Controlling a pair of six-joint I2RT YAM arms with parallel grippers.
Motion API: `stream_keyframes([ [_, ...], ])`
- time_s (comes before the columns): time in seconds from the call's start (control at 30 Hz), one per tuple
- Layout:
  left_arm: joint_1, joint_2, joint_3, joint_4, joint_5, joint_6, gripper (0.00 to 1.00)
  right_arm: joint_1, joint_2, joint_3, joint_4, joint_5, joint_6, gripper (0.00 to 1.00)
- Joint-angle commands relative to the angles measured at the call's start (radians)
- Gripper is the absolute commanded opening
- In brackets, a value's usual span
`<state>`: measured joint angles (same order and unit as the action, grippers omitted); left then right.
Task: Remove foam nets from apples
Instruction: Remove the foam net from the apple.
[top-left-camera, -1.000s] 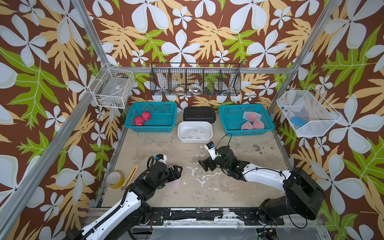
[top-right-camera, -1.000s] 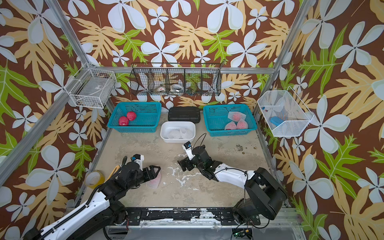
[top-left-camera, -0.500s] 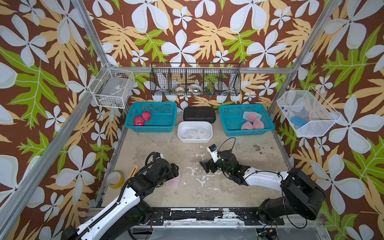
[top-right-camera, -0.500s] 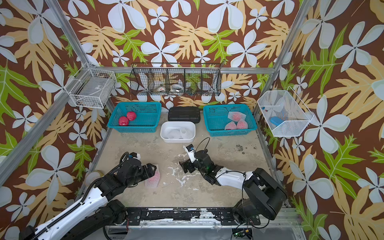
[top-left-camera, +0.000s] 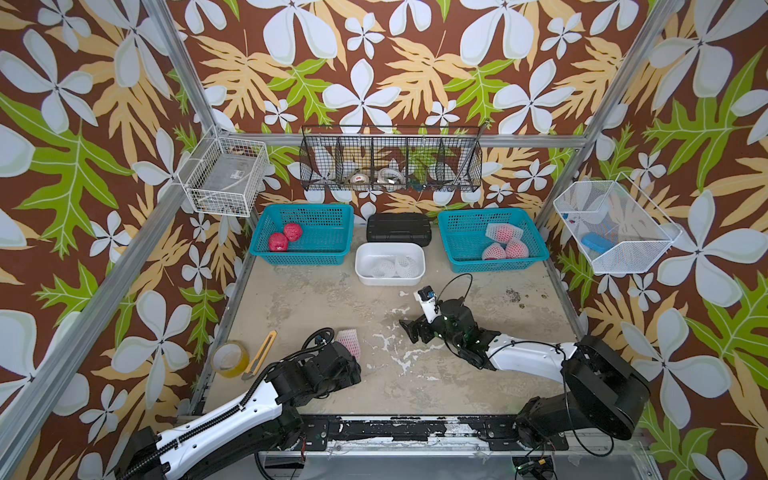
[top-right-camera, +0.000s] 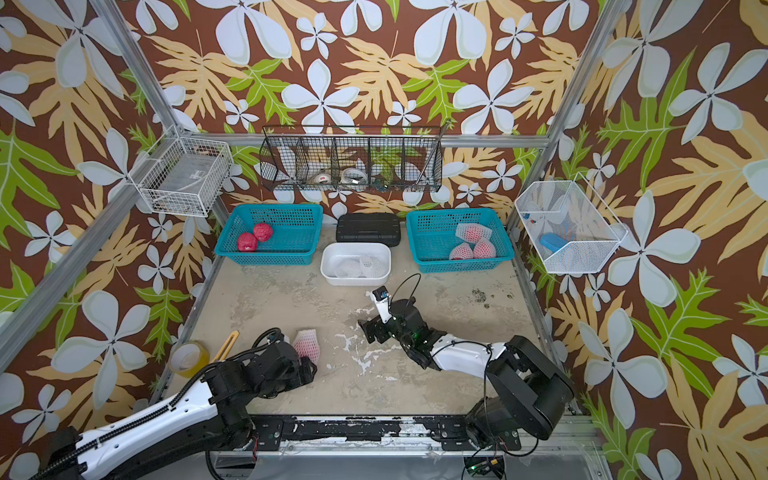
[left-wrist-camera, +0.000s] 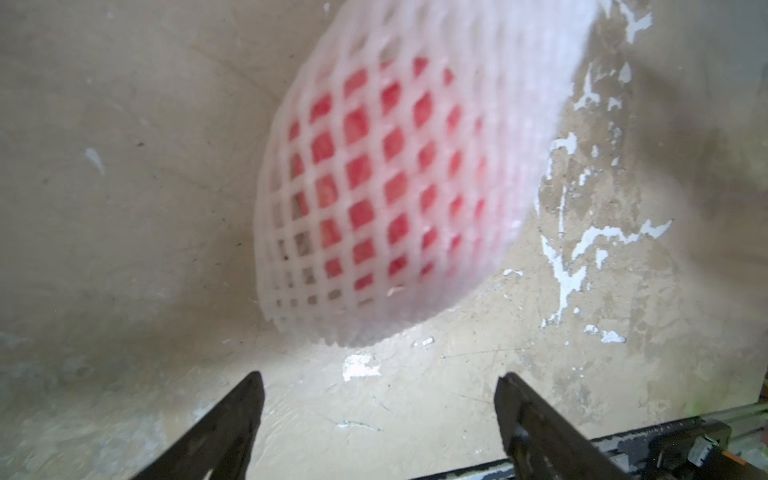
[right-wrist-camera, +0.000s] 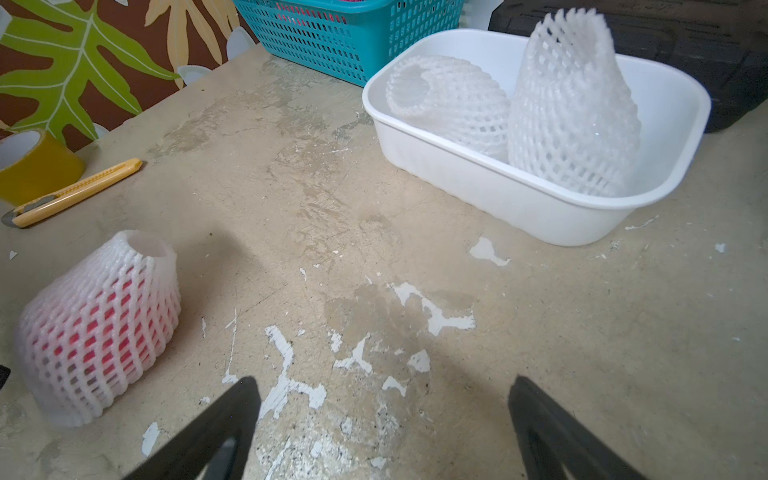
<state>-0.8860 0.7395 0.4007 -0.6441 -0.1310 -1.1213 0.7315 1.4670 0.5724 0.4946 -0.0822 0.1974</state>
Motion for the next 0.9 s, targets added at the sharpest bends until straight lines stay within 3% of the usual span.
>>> stream_keyframes([
  [0.0,-0.004,-0.001,-0.029,0.067,-0.029,-0.015,0.9,0.0,0.014,0.009,0.007,-0.015,-0.003,0.96],
  [0.13,-0.003,0.012,0.074,0.032,-0.122,0.074,0.92,-0.001,0.035,0.018,0.006,-0.019,0.0,0.96],
  [0.23,0.01,0.061,0.227,-0.048,-0.222,0.196,1.0,-0.001,0.046,0.027,0.0,-0.024,0.0,0.95],
  [0.3,0.105,0.107,0.294,-0.04,-0.166,0.315,1.0,0.0,0.046,0.032,-0.005,-0.023,0.0,0.95],
  [0.4,0.292,0.17,0.285,0.074,0.063,0.464,1.0,0.001,0.041,0.029,0.0,-0.03,0.002,0.95],
  [0.43,0.318,0.195,0.283,0.085,0.094,0.49,0.99,0.0,0.04,0.028,0.0,-0.03,0.002,0.95],
  [0.57,0.325,0.333,0.327,0.059,0.094,0.575,1.0,-0.001,0.034,0.022,-0.002,-0.018,-0.001,0.95],
  [0.67,0.325,0.38,0.323,0.136,0.129,0.611,1.0,0.0,0.031,0.025,-0.003,-0.024,-0.002,0.96],
  [0.87,0.326,0.501,0.341,0.157,0.082,0.661,1.0,0.001,0.021,0.018,0.004,-0.024,0.0,0.95],
])
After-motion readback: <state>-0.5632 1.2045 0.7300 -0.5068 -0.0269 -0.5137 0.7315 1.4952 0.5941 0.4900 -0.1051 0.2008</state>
